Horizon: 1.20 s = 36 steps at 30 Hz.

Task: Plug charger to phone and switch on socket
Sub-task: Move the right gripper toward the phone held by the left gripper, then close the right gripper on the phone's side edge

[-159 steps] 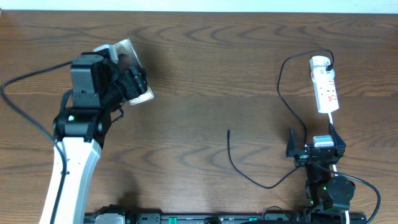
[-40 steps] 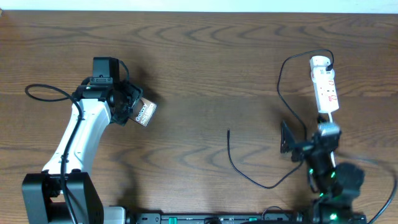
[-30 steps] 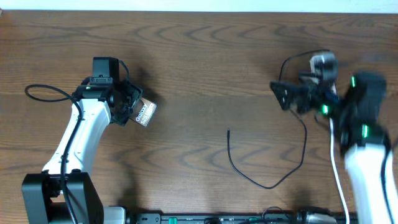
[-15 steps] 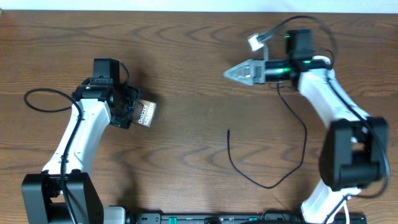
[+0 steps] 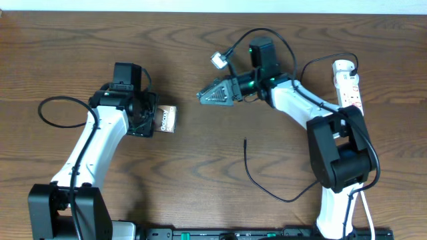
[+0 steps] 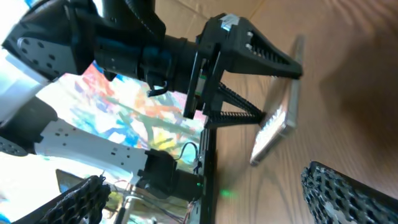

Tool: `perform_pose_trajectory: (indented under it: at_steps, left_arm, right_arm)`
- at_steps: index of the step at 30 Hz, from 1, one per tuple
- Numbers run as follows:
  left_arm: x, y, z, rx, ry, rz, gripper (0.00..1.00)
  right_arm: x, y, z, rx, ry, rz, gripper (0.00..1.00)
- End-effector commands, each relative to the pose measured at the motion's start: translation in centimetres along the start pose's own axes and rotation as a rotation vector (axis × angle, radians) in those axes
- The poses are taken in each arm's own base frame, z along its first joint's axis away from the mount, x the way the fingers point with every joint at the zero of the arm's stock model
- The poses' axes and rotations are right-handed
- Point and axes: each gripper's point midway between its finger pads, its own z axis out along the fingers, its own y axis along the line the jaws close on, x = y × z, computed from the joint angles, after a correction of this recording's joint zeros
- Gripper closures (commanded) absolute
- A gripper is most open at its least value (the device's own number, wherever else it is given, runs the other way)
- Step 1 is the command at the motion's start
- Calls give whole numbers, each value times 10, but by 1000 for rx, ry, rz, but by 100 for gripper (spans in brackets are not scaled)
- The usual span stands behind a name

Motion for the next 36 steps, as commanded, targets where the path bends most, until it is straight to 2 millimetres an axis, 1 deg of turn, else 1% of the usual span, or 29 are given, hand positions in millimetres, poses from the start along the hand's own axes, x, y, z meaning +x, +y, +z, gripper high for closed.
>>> perform_pose_trajectory:
  at_steps: [1,6,7,10,13,16,21,25,27,31,36]
  left_arm:
    - [-1,-14,-10,42,-15,-38,93]
    - [-1,-16,-10,53,-15,-37,93]
    - [-2,-18,-10,61,-15,-36,93]
    - [-2,-26,-11,93,-17,-28,93]
    - [-2,-33,-11,119,-18,-27,93]
    - [-2,-35,-12,131,-18,-26,93]
    - [-1,-36,-12,132,-13,-68,93]
    - [7,-36,-11,130,-2,-101,93]
    - [13,-36,-11,129,9,-117,93]
    - [22,-36,-10,129,23,-119,93]
    - [24,-36,-10,129,25,-114,93]
  right_arm:
    - [-4,-3,7,27,-3,22,1]
    - [-3,-5,18,46,2,57,1]
    - [-4,-9,19,71,-9,85,1]
    - [-8,-26,20,158,-58,257,1]
    - [-10,-34,21,199,-90,356,1]
    - [-12,-39,22,226,-112,408,1]
    - [-12,-45,28,266,-127,407,1]
    - [-13,-43,36,264,-124,377,8]
    - [-14,-43,38,264,-124,368,9]
    - [-13,-43,39,265,-122,368,9]
    - [-11,-42,42,261,-114,365,9]
